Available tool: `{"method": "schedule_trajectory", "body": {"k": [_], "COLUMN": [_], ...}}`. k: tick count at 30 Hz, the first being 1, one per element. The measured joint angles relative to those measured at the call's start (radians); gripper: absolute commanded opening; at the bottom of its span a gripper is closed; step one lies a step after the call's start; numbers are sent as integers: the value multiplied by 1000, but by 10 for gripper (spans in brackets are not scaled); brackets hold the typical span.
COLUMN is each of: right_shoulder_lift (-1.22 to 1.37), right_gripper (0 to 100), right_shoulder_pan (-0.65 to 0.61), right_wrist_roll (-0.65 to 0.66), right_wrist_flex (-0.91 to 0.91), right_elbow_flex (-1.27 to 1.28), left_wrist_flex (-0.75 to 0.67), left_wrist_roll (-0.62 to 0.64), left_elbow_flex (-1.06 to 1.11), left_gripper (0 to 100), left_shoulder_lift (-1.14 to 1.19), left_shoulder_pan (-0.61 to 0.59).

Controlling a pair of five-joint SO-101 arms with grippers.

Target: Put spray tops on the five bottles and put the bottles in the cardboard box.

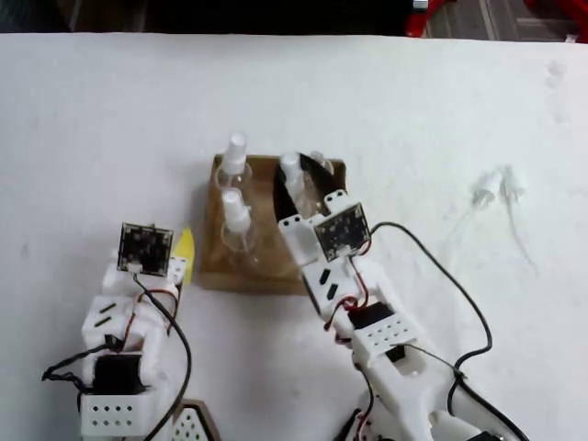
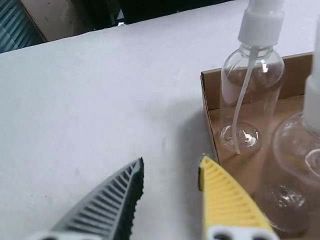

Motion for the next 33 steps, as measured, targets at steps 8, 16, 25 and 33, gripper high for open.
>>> {"method": "schedule_trajectory", "body": {"k": [8, 16, 25, 33], "right_shoulder_lift": [-51, -310, -376, -376], "right_gripper": [159, 159, 159, 159], "right_shoulder_pan": [0, 0, 0, 0], "right_wrist_roll": [0, 0, -272, -302], "right_wrist_flex": [0, 187, 703, 746], "right_elbow_flex": [18, 58, -170, -189], "left_wrist_flex": [0, 0, 0, 0], "left_wrist_roll": [0, 0, 0, 0], "left_elbow_flex": [0, 0, 0, 0], "left_gripper": [165, 165, 165, 165], "left_shoulder_lift": [0, 0, 0, 0], "left_shoulder_pan": [0, 0, 0, 0]}}
